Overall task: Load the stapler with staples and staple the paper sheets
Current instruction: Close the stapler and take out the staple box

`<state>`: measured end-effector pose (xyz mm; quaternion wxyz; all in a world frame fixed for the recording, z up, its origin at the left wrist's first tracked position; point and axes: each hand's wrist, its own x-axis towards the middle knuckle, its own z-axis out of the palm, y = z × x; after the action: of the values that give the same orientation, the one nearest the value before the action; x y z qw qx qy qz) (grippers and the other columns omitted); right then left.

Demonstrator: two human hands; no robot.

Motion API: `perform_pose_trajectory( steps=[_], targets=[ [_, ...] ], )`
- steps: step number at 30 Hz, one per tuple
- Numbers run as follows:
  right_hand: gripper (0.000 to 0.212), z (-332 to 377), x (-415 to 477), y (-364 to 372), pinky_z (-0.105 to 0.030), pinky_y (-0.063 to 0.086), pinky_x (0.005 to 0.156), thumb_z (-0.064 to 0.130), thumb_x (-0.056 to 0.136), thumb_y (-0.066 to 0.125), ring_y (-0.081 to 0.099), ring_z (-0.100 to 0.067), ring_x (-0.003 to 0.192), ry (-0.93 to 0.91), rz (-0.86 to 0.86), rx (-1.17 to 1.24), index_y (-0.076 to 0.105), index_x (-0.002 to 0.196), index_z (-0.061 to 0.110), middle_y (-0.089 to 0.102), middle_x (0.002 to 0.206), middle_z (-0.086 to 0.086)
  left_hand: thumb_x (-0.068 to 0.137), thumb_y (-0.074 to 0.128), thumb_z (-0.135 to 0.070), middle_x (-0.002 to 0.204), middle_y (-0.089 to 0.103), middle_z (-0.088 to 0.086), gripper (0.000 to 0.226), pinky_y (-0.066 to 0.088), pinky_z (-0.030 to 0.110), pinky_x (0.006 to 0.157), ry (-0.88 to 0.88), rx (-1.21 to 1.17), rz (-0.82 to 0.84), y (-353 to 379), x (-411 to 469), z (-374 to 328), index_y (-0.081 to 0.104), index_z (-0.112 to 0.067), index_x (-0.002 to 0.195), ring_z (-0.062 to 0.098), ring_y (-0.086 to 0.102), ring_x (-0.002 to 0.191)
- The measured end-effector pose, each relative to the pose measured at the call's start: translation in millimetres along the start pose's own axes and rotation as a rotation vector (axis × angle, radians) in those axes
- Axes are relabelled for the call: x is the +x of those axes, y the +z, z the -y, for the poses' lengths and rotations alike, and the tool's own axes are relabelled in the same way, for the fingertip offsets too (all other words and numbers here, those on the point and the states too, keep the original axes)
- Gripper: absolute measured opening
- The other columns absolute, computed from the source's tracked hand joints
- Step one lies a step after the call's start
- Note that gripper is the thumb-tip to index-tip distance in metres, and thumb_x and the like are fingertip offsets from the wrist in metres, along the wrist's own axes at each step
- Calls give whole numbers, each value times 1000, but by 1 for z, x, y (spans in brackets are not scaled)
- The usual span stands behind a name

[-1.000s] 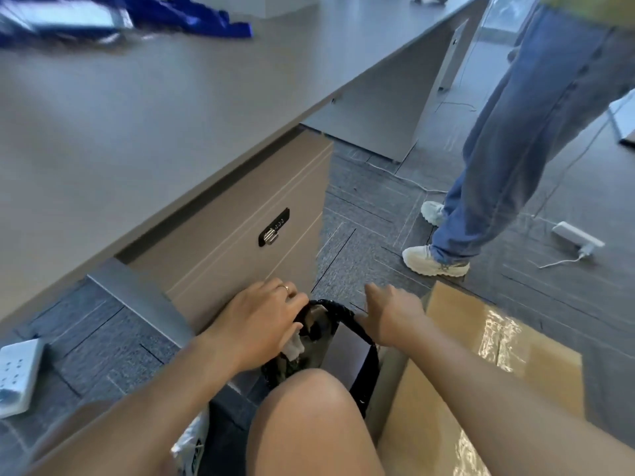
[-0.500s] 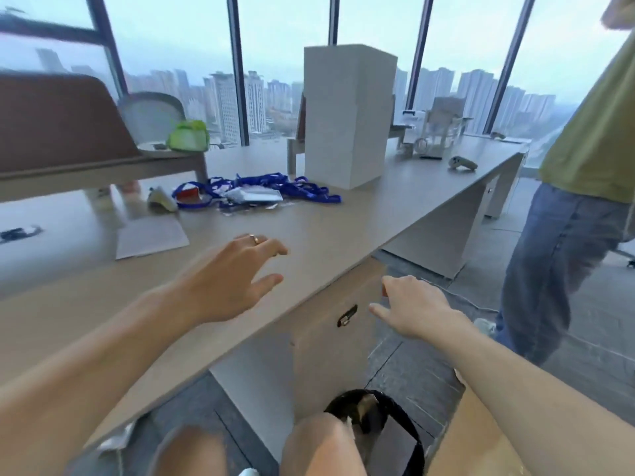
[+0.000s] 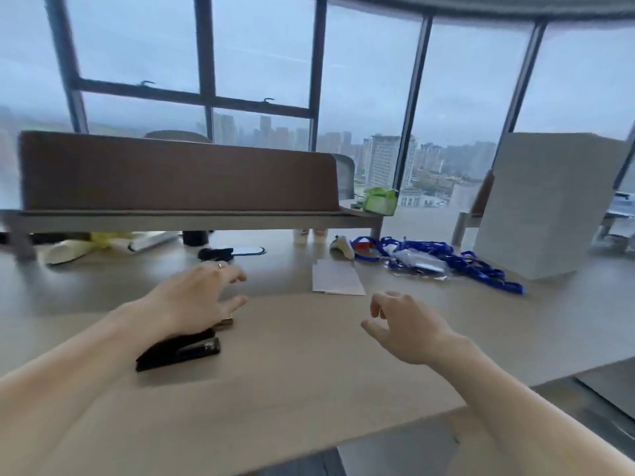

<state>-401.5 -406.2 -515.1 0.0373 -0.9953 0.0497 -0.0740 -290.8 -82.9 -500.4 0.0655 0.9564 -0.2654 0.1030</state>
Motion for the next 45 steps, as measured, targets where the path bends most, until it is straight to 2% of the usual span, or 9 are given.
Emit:
perform_pose_trajectory(
  steps=[4,11,14,19,30,33,36,40,45],
  targets=[
    [32,45,37,30,-34,53,82,56,99,53,57,-16,97,-124,26,26,56,112,26,59,118,6,100,50,-55,133,61,-6,41,47,37,103,-94,9,52,15,-12,39,53,-34,135,19,57,128],
    [35,94,81,73,-34,46,82,54,97,53,55,-20,114,-282,47,75,55,118,25,56,122,6,96,51,-61,108,64,-15,28,53,38,88,-135,-125,20,37,-29,69,55,-38,110,14,63,103],
    [33,102,87,91,-35,44,86,48,98,51,53,-20,122,-340,56,102,53,121,24,56,123,5,82,56,-73,99,63,-19,38,53,34,81,-83,-188,48,45,-36,66,46,-41,101,8,62,92],
    [27,99,90,104,-36,44,88,45,98,50,53,-22,118,-397,-28,134,52,115,24,56,117,4,88,72,-51,104,70,-21,35,54,34,81,-42,-257,18,65,-42,60,49,-37,110,10,67,92],
    [18,121,92,120,-28,41,89,42,98,51,54,-16,109,-488,-111,243,52,110,28,55,110,10,89,70,-46,108,68,-20,34,51,30,80,47,-255,-3,73,-35,54,53,-38,118,8,64,93],
    [15,120,96,123,-25,39,85,41,98,52,54,-15,107,-465,-119,253,52,107,29,54,108,11,86,76,-35,106,72,-25,34,50,24,80,29,-280,14,63,-43,71,60,-40,116,-3,65,91],
    [14,122,102,125,-27,37,82,40,96,53,54,-16,109,-451,-123,247,51,106,29,52,105,13,84,85,-22,99,75,-27,36,48,10,77,-78,-419,-127,48,-40,92,68,-36,113,-13,66,86],
    [14,124,111,126,-27,34,80,40,96,54,55,-17,108,-436,-116,236,51,104,30,48,101,16,87,83,-25,104,77,-12,40,55,31,81,-266,-472,-361,38,-14,122,61,-31,119,2,69,84],
    [13,127,125,126,-28,39,84,39,96,53,55,-17,110,-410,-111,231,51,105,30,52,105,13,88,80,-24,91,69,1,42,45,36,66,-446,-321,-296,61,12,141,45,-25,110,19,59,73]
  ],
)
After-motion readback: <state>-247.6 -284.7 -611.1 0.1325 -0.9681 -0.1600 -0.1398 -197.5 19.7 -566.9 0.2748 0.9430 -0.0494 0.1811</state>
